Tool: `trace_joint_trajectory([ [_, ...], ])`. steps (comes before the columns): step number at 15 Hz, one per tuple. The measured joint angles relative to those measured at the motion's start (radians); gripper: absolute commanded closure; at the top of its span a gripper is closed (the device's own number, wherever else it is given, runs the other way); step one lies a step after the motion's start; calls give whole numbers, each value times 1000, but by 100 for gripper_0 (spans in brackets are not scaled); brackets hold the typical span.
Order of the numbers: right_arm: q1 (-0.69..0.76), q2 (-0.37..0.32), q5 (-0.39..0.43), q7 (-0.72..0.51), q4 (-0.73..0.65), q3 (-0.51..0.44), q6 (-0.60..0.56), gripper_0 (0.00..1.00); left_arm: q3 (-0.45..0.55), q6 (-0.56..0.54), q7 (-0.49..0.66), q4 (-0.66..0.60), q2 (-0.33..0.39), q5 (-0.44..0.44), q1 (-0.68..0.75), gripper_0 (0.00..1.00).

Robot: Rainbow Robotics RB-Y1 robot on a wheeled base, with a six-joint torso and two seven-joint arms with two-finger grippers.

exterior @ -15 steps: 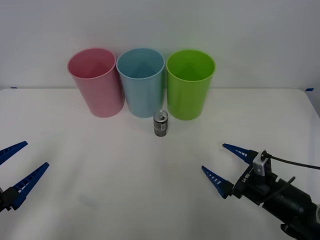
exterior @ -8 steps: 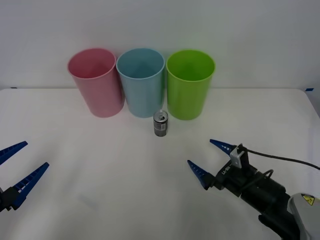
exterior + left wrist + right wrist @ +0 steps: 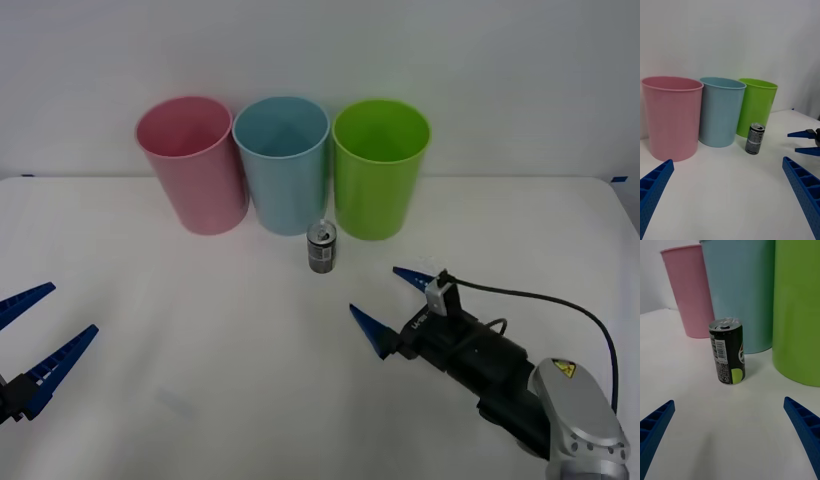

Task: Grasp the object on the table and drop it into the matching bin: aluminum can to the light blue bin, PET bottle to the pink bin.

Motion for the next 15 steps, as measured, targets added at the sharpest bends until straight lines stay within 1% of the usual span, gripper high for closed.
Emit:
trace_joint_trajectory([
  [8, -136, 63, 29, 45, 147, 7, 112, 0, 0, 0, 0, 0, 0, 0, 0, 0],
  [15, -257, 66, 43, 70, 275, 30, 243, 0, 0, 0, 0, 0, 0, 0, 0, 0],
])
